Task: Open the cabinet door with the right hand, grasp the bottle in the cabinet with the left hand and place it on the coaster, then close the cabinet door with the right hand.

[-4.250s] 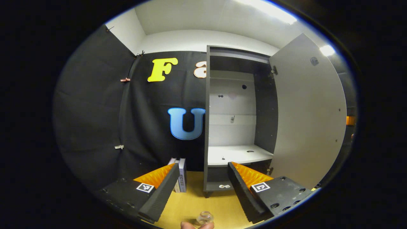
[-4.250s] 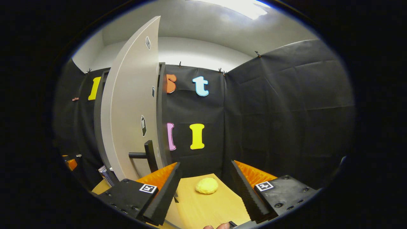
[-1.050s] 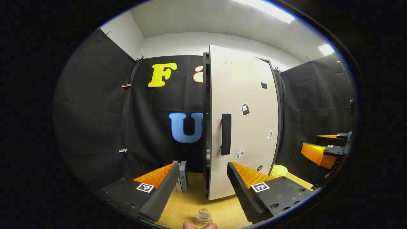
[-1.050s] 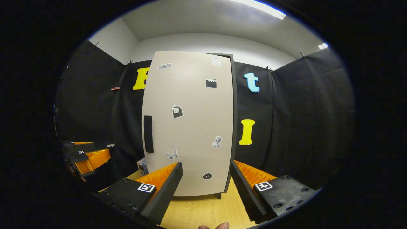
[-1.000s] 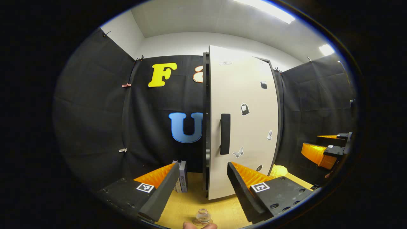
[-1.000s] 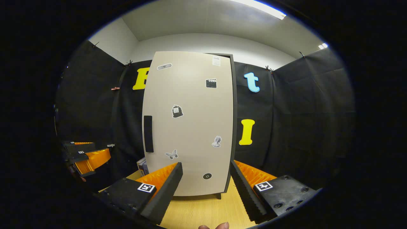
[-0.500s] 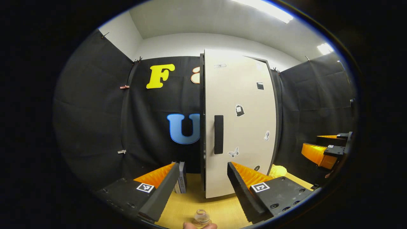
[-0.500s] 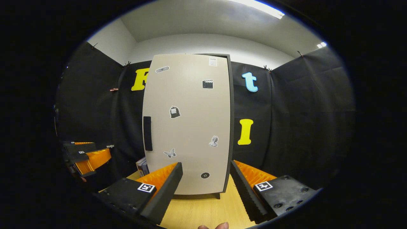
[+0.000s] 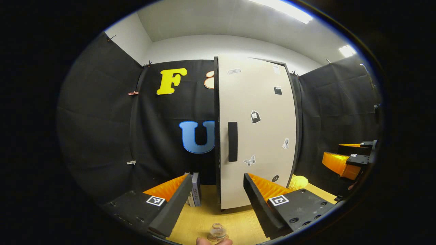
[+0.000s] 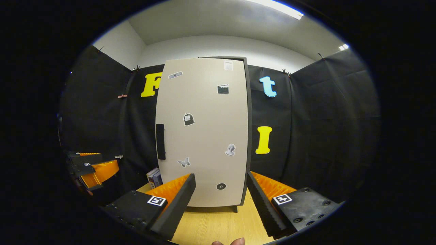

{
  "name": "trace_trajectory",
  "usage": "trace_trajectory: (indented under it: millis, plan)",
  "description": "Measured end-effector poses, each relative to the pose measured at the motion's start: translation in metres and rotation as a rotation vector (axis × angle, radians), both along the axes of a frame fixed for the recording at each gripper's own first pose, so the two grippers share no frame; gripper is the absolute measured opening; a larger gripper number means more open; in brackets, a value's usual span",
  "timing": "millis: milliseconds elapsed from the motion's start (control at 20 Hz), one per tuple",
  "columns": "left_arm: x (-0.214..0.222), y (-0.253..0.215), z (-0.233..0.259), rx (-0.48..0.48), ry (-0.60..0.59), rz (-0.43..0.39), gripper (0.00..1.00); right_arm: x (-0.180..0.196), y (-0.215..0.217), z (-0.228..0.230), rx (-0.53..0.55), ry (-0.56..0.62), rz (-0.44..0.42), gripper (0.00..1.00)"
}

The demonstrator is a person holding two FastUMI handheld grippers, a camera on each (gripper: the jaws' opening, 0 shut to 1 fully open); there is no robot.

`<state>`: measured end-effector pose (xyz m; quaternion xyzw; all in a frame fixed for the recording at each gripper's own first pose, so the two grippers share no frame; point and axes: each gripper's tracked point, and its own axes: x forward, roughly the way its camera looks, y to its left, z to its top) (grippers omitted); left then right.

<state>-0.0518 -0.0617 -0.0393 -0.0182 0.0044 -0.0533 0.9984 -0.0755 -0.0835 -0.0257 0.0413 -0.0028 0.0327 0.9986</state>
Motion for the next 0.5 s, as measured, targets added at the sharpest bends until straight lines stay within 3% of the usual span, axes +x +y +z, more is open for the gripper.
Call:
trace_trajectory:
  millis: [500]
  plan:
    - [-0.0002, -0.0024, -0.0029, 0.006, -0.002, -0.008, 0.95, 0.0023, -0.0005, 0.0009, 0.000, 0.003, -0.003, 0.97]
